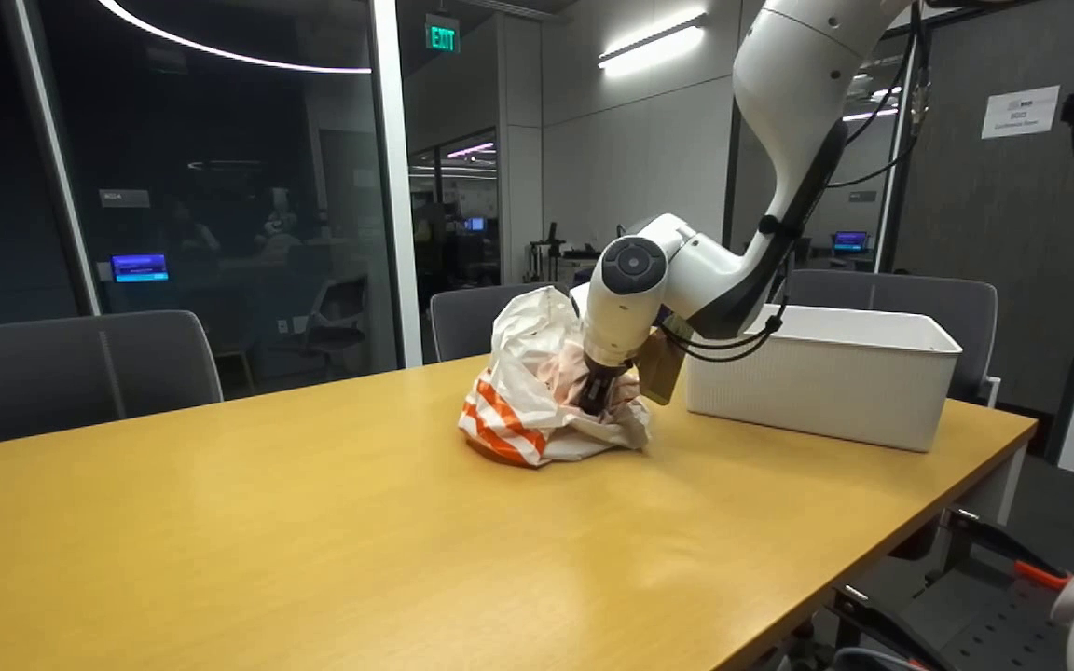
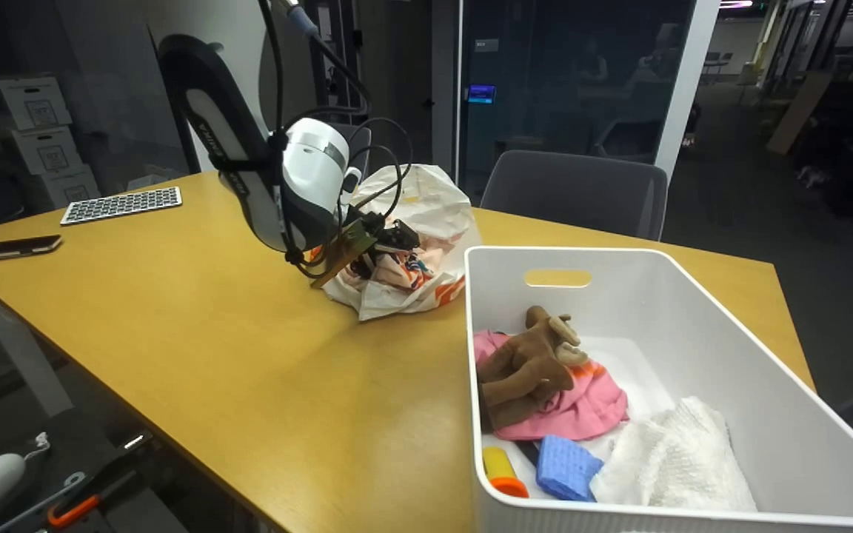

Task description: Lift the pink laundry then fold it and put it in the plastic bag

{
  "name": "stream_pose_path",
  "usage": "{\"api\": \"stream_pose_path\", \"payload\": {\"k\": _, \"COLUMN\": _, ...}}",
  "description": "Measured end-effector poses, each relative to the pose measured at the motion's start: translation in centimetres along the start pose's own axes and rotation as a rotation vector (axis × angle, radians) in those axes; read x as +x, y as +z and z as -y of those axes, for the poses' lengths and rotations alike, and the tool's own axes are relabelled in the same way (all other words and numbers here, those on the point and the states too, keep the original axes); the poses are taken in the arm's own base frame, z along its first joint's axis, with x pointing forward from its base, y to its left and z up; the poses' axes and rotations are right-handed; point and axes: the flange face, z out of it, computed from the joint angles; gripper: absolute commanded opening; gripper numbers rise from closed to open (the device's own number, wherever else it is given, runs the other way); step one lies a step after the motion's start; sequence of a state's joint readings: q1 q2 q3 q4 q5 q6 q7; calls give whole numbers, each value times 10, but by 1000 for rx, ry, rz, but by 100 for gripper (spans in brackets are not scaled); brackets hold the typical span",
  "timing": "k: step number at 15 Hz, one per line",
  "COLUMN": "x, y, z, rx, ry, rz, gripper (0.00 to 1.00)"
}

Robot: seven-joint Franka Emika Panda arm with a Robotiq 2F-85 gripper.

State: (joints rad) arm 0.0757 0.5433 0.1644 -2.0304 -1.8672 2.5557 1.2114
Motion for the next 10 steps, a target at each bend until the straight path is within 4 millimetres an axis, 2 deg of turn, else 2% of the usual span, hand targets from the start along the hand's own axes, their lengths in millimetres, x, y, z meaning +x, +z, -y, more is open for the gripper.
{"api": "stream_pose_path", "payload": {"k": 4, "x": 7, "y": 14, "z": -4, "rx": -16, "ry": -14, "rz": 2, "gripper": 59}}
{"api": "stream_pose_path", "payload": {"k": 9, "x": 5, "y": 12, "z": -13, "rx": -18, "ry": 6, "rz": 46, "gripper": 100}}
{"api": "stream_pose_path", "payload": {"k": 10, "x": 5, "y": 8, "z": -16, "rx": -13, "ry": 17, "rz": 56, "gripper": 100}}
